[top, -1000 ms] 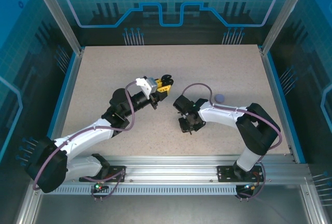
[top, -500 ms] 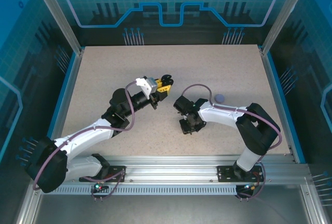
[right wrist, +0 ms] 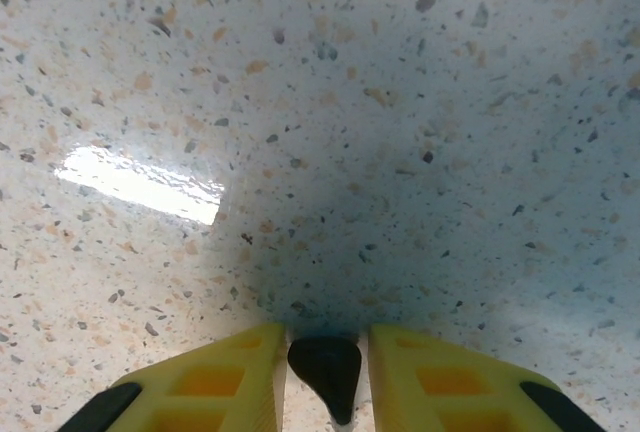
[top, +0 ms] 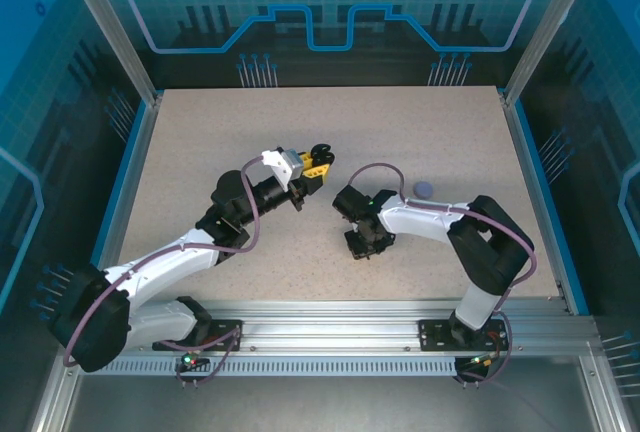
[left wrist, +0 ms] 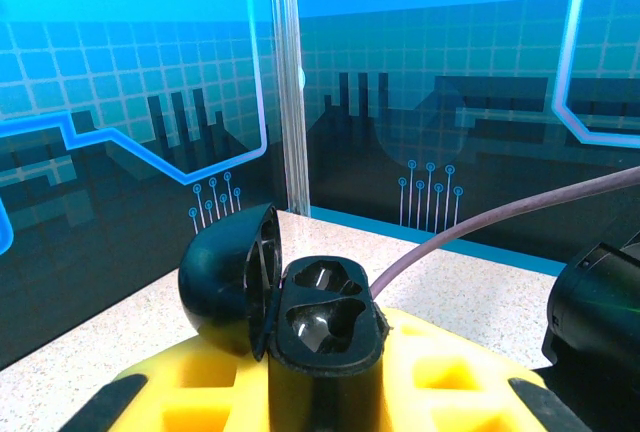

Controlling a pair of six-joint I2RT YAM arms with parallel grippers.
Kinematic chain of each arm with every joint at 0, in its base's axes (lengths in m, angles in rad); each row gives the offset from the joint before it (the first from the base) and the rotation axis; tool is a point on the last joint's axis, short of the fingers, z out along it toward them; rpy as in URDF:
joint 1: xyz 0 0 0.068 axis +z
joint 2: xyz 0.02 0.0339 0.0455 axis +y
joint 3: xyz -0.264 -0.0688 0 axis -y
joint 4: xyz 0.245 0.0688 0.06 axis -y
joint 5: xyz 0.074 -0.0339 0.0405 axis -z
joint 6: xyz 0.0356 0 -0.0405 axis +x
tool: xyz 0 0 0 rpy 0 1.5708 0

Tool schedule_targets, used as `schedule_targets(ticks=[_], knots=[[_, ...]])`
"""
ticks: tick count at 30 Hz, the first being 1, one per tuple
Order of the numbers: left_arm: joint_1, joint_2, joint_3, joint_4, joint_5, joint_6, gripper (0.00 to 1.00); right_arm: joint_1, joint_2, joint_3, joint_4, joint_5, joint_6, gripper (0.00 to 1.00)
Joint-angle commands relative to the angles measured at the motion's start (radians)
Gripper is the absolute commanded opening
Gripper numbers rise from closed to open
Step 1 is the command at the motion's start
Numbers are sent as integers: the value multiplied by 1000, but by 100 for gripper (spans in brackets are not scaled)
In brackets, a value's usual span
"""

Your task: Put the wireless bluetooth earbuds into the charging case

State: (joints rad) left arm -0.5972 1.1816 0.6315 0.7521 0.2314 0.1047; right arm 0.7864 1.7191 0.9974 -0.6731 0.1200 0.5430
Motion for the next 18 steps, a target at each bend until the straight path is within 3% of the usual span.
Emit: schedule_targets(ticks=[1,11,18], knots=[[9,-6,-10,10,-6,0,0,2,25,22,-13,-6,-11,26],[8,-3,-9,11,4,-7,0,-2,-1,12,-11,-8,-18,10],[9,2,-22,20,13,-2,0,-10,-183,7,-24,10,0,9]])
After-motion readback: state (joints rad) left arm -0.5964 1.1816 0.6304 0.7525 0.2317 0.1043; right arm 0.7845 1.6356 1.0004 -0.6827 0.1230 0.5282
